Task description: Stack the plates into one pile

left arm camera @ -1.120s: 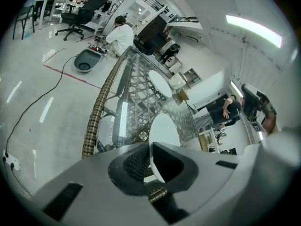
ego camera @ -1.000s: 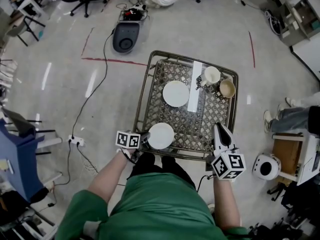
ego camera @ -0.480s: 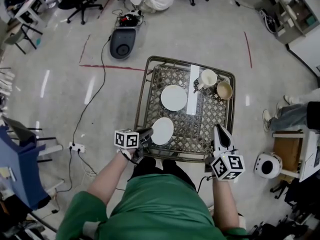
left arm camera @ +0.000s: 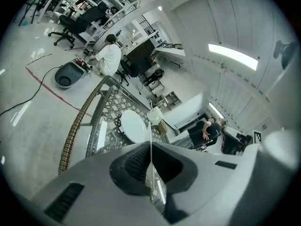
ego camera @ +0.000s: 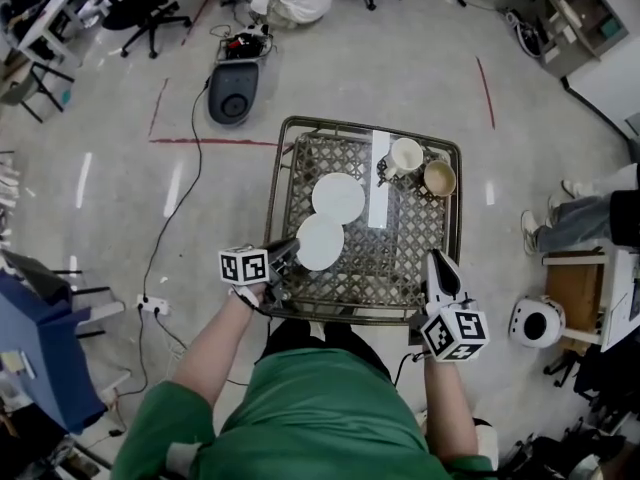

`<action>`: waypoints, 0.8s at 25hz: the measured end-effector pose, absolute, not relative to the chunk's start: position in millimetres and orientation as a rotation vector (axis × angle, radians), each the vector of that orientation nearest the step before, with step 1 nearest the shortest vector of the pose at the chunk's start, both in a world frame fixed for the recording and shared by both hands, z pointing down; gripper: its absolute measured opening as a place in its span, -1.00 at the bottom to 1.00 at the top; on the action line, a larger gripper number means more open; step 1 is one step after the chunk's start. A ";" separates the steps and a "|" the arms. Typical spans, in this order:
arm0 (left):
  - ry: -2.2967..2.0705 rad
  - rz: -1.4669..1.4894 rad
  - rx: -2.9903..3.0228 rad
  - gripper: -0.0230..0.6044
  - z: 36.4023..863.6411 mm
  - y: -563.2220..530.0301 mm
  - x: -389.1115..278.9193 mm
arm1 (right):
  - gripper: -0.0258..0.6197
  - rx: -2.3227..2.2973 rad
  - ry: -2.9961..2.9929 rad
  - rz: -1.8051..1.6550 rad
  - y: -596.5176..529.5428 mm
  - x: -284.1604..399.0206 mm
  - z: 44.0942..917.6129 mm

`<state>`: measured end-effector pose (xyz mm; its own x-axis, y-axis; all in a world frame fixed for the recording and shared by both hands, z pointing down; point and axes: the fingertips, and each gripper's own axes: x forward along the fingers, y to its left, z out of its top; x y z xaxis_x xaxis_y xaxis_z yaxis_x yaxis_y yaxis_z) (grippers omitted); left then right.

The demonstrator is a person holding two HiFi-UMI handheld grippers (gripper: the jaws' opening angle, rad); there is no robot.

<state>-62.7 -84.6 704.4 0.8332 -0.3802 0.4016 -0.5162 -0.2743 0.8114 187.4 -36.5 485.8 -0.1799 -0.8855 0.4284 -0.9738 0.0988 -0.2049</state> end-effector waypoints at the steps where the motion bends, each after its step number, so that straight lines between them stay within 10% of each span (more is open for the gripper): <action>1: -0.671 0.146 1.901 -0.84 704.0 -91.1 -60.8 | -0.75 1.878 -2.167 0.663 -36.4 189.5 486.8; 20: -0.637 0.091 1.903 -0.84 705.6 -195.5 -4.2 | -0.75 1.935 -2.083 0.716 -50.7 223.0 501.9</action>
